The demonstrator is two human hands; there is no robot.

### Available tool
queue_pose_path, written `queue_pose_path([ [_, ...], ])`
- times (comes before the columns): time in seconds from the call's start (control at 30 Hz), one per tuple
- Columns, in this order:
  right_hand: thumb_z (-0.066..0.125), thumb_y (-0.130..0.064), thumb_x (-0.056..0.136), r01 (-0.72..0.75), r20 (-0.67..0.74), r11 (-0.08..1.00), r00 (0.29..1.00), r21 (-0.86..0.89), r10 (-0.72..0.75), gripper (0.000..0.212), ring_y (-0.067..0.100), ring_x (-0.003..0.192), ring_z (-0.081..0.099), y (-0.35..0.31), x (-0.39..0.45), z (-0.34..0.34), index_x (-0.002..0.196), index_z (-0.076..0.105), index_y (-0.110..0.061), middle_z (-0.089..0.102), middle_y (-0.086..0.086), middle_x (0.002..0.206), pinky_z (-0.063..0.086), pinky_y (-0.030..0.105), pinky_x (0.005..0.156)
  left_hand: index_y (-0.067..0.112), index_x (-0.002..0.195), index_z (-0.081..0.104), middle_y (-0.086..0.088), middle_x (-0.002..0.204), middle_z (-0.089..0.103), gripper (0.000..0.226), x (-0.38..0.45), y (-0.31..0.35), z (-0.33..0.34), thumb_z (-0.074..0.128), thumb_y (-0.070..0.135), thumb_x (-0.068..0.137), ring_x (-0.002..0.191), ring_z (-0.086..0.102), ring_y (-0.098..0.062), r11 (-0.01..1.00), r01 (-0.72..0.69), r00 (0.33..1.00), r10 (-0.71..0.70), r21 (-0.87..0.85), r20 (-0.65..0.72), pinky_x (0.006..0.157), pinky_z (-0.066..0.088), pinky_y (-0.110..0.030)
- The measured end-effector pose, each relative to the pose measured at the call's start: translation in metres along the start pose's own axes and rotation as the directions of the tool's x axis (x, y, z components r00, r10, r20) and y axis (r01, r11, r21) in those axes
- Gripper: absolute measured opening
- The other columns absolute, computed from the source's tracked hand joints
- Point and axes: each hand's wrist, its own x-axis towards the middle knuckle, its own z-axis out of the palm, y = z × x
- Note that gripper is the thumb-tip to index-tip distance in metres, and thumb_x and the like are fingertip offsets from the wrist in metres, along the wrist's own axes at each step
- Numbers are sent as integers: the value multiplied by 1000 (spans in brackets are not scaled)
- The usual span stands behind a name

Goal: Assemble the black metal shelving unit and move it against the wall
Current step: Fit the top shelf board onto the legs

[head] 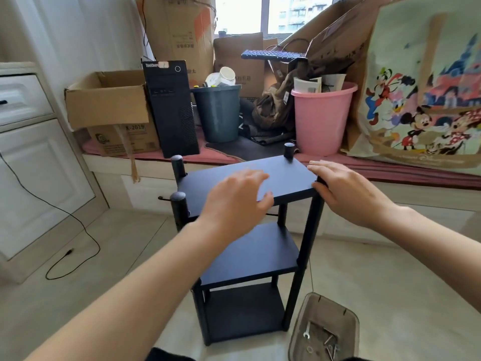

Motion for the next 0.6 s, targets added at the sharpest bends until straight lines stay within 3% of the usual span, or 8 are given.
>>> queue_pose_path([
  [0.17,59,-17,98,-285,46,904,957,318,285,35,28,107,65,5,2,-1,132,60,-9,70,12,115,49,38,96,19,147,45,0,154,45,53,11,22,52,55,32,96,143,37,-28,981,-87,987,61,175,146,117,28,-39],
  [0.3,58,-19,99,-222,25,927,974,302,225,26,29,98,67,5,-1,-5,120,67,-6,74,10,105,49,41,90,20,158,21,-4,165,24,65,30,32,75,51,21,100,151,21,-35,931,-74,986,15,357,166,122,18,-44],
  [0.4,55,-22,100,-153,10,940,987,304,158,22,29,81,65,2,-8,-6,106,70,-7,73,6,87,49,43,79,18,160,17,-8,165,26,66,37,37,82,52,21,103,150,27,-36,907,-57,991,-1,417,137,122,24,-44],
  [0.47,53,-25,101,-123,2,947,992,297,128,23,30,73,62,1,-14,-6,99,68,-7,71,7,80,50,47,74,19,155,36,-8,154,47,64,30,40,85,63,21,97,139,48,-34,848,-55,998,41,528,38,114,40,-42],
  [0.53,53,-26,101,-106,-19,946,993,308,117,27,35,82,66,1,-15,-6,102,68,-3,72,13,86,52,50,78,23,133,65,-2,128,70,51,25,41,89,73,17,83,112,70,-28,778,-78,989,140,624,-52,93,58,-36],
  [0.6,54,-25,100,-94,-40,941,993,324,113,30,39,89,67,2,-15,-6,105,66,2,73,17,91,53,52,81,23,114,77,0,112,76,41,26,38,94,70,13,76,96,75,-27,770,-87,977,190,632,-97,80,62,-36],
])
